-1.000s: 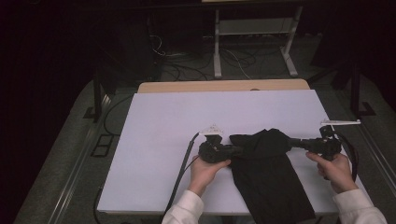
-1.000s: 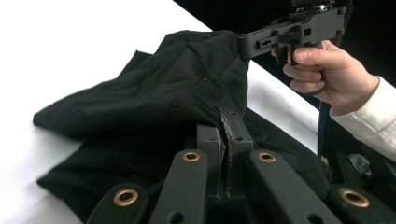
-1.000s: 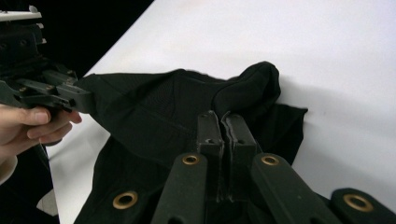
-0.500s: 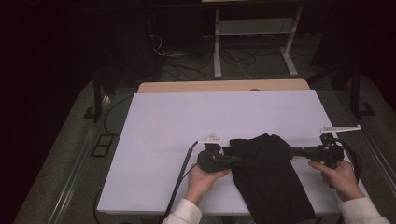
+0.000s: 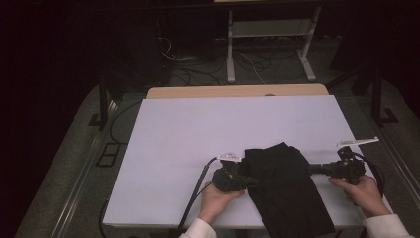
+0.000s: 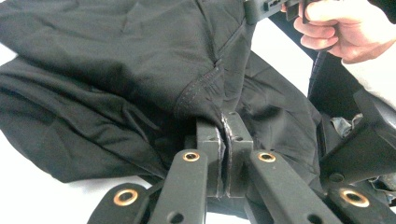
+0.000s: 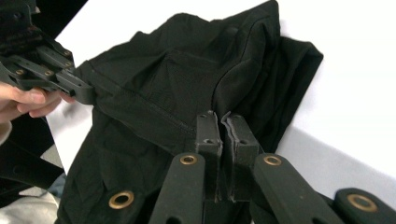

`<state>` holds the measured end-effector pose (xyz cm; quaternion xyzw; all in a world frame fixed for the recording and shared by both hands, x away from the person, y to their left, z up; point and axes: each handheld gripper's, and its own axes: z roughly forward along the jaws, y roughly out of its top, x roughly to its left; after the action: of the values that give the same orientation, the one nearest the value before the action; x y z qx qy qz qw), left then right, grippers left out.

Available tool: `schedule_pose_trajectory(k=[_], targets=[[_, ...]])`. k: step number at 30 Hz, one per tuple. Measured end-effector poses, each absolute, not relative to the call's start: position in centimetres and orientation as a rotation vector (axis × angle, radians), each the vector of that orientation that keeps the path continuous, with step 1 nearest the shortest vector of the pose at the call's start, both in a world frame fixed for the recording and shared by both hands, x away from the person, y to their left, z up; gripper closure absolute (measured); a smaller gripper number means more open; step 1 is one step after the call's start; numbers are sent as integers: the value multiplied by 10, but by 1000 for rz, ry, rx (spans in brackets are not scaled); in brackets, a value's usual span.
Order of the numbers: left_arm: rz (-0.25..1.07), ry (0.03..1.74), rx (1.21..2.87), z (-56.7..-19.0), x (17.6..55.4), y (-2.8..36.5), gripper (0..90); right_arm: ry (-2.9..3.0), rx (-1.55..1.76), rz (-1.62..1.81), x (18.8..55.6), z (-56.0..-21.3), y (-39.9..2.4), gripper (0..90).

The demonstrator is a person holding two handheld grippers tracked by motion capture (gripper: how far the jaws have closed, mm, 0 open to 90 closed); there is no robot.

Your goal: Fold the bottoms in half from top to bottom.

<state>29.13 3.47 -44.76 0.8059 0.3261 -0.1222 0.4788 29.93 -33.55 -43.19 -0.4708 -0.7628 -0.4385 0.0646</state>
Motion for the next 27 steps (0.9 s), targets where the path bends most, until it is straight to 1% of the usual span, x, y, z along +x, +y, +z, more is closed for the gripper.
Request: schedule_pose_trajectory(k=[10,13,18,20,24,26,27], targets=[[-331,799,1994,-456,285,34,868,-2293,-1433,-1249,293,-436,-336,844],[-339,801,1989,-458,284,33,868,-2295,-1437,-1242,291,-437,-336,820],[-337,798,1990,-458,283,33,868,-2307,-1464,-1323,289,-432,-340,586],[-337,795,1991,-458,283,32,867,-2293,-1461,-1368,289,-430,-342,468],[-338,793,1992,-459,283,31,866,-2299,-1435,-1463,291,-424,-340,291],[-340,791,1991,-459,282,30,866,-2317,-1448,-1468,293,-422,-338,168],[-340,789,1990,-459,283,30,866,-2327,-1458,-1458,295,-420,-337,134]])
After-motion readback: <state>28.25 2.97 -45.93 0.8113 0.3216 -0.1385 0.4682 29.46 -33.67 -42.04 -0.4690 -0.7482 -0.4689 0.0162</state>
